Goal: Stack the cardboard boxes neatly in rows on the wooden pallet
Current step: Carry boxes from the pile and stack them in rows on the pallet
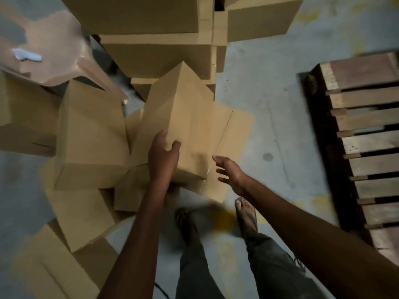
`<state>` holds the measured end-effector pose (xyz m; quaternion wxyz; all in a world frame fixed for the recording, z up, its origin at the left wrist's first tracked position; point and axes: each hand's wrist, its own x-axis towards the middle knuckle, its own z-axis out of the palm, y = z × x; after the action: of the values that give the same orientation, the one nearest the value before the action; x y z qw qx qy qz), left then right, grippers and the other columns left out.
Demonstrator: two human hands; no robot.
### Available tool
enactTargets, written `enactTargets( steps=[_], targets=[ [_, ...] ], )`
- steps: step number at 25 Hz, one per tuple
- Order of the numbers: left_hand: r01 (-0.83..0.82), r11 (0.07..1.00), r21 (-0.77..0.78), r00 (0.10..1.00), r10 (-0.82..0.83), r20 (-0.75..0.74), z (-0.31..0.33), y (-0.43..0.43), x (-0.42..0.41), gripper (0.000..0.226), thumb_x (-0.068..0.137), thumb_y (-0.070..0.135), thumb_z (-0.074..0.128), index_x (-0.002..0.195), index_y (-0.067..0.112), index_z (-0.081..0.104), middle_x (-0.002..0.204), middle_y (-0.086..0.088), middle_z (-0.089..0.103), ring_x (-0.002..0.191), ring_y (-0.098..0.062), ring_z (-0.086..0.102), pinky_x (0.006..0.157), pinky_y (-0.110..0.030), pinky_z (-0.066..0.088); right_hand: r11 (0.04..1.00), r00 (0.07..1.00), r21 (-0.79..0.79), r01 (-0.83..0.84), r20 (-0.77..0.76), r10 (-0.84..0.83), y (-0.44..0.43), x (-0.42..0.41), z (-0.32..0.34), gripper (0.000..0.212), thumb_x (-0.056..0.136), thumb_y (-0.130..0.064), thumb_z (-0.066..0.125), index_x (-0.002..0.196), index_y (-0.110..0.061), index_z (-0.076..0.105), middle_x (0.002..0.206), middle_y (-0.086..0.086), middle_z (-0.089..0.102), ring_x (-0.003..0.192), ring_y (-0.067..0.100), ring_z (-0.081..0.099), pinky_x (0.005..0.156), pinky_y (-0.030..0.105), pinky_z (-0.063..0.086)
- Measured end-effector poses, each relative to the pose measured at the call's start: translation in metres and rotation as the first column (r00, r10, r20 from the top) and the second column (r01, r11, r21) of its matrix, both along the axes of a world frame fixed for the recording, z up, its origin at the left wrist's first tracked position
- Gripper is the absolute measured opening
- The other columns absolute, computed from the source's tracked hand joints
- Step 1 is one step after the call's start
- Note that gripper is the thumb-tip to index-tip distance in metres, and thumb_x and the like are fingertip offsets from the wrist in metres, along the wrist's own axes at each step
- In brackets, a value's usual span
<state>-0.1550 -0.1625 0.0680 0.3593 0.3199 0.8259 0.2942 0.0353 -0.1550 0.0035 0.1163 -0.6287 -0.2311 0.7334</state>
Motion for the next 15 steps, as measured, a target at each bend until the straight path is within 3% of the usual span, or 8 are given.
enactTargets(
  steps=[3,5,7,10,15],
  targets=[
    [0.174,0.981,-0.085,0.976,-0.183,-0.121,-0.061,0.038,-0.029,0.066,0.093,0.033,0.067,0.153,0.019,0.043,0.154,-0.005,0.048,0.141,-0.026,0.045,0.115,-0.035,0.036,0.998,0.994,-0.048,0.046,0.106,-0.041,0.017,-0.032,-0.068,0.063,0.101,-0.044,0.057,0.156,-0.02,0.037,0.159,0.0,0.04,0.141,0.025,0.04,0.106,0.041,0.038],
    [0.279,0.939,-0.202,0.939,-0.311,-0.148,-0.092,0.05,-0.037,0.074,0.093,0.037,0.066,0.158,0.019,0.034,0.16,-0.007,0.04,0.145,-0.029,0.039,0.118,-0.044,0.033,0.991,0.987,-0.101,0.091,0.138,-0.077,0.019,-0.046,-0.105,0.071,0.1,-0.047,0.058,0.159,-0.019,0.031,0.159,0.0,0.039,0.144,0.026,0.038,0.107,0.042,0.036],
    [0.358,0.884,-0.299,0.897,-0.414,-0.151,-0.114,0.056,-0.042,0.079,0.096,0.037,0.064,0.161,0.017,0.024,0.167,-0.006,0.027,0.15,-0.03,0.03,0.12,-0.049,0.03,0.981,0.987,-0.143,0.129,0.116,-0.113,0.021,-0.06,-0.127,0.062,0.098,-0.05,0.059,0.15,-0.02,0.044,0.147,-0.002,0.049,0.138,0.025,0.045,0.101,0.04,0.039],
    [0.37,0.877,-0.307,0.875,-0.44,-0.202,-0.133,0.055,-0.046,0.083,0.097,0.03,0.063,0.163,0.015,0.014,0.17,-0.006,0.015,0.153,-0.033,0.021,0.121,-0.051,0.03,0.971,0.982,-0.168,0.171,0.106,-0.154,0.027,-0.069,-0.146,0.036,0.097,-0.05,0.061,0.125,-0.027,0.061,0.132,0.0,0.058,0.128,0.024,0.053,0.091,0.036,0.043],
    [0.325,0.866,-0.38,0.863,-0.436,-0.255,-0.139,0.05,-0.05,0.082,0.097,0.025,0.062,0.163,0.019,0.013,0.168,-0.008,0.02,0.148,-0.036,0.029,0.113,-0.052,0.038,0.982,0.985,-0.147,0.119,0.145,-0.098,0.032,-0.074,-0.158,0.047,0.102,-0.049,0.056,0.132,-0.014,0.062,0.138,0.011,0.06,0.119,0.029,0.056,0.098,0.04,0.043]
  ],
)
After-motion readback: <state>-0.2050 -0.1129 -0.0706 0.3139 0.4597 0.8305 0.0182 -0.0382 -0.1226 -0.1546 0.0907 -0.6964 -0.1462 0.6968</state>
